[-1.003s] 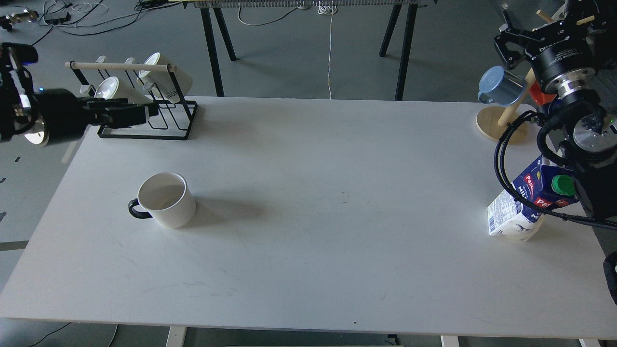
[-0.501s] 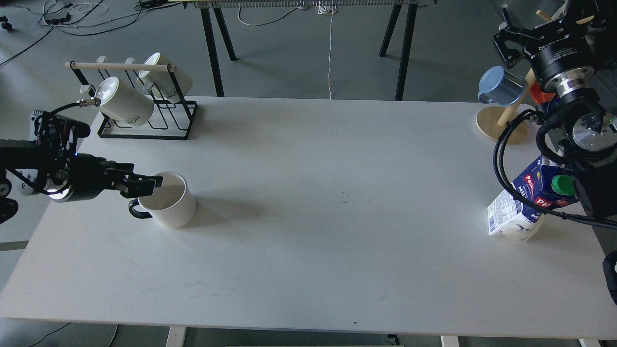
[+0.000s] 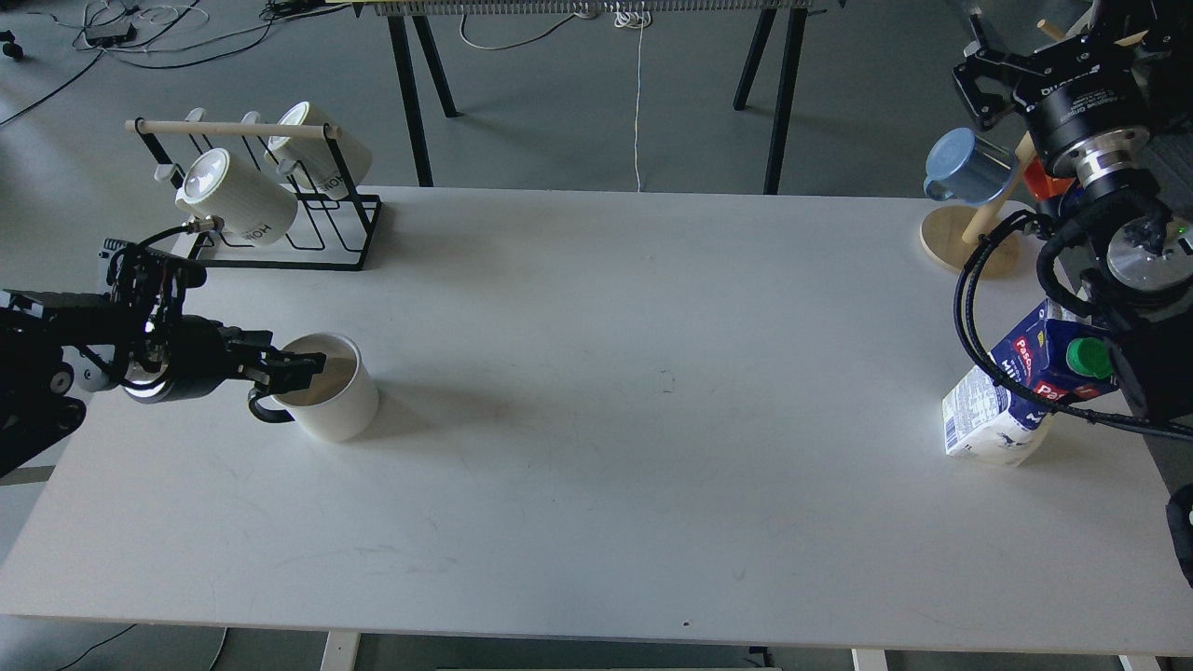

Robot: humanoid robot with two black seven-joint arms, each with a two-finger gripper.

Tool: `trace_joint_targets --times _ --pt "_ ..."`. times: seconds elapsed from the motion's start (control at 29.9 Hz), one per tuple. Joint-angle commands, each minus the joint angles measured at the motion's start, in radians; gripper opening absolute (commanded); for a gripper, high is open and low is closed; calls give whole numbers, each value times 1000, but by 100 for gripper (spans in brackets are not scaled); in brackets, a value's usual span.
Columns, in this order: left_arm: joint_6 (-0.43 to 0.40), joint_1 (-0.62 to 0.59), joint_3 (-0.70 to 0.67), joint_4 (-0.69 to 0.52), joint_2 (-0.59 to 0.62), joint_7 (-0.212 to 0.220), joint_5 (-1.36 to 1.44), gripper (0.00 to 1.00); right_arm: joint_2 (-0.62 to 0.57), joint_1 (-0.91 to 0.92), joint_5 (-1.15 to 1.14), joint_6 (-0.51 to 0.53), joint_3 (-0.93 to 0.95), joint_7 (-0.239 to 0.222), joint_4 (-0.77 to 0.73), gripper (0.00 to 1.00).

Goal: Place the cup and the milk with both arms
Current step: 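Grasp the white mug by its rim with the left gripper, then carry the white mug toward the table center and lower it down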

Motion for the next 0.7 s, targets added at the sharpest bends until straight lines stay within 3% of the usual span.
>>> trace_joint_targets --times 0.0,0.07,0.17,0.3,0.47,0.67 --pt "2 1 0 4 -9 -38 2 46 0 -1 0 0 0 0 0 100" --pt "1 1 0 7 -9 -51 3 32 0 -1 0 0 0 0 0 100" --pt "1 6 0 11 -8 -54 5 19 0 -1 -3 0 0 0 0 100" --pt "1 6 -2 11 -8 -55 8 15 2 -1 -8 0 0 0 0 100" --pt "-2 -6 -5 -4 -6 -69 8 2 2 -1 -9 0 -2 0 0 100" --pt "-52 -89 -14 -85 -6 -72 6 2 0 17 -9 0 -2 0 0 100"
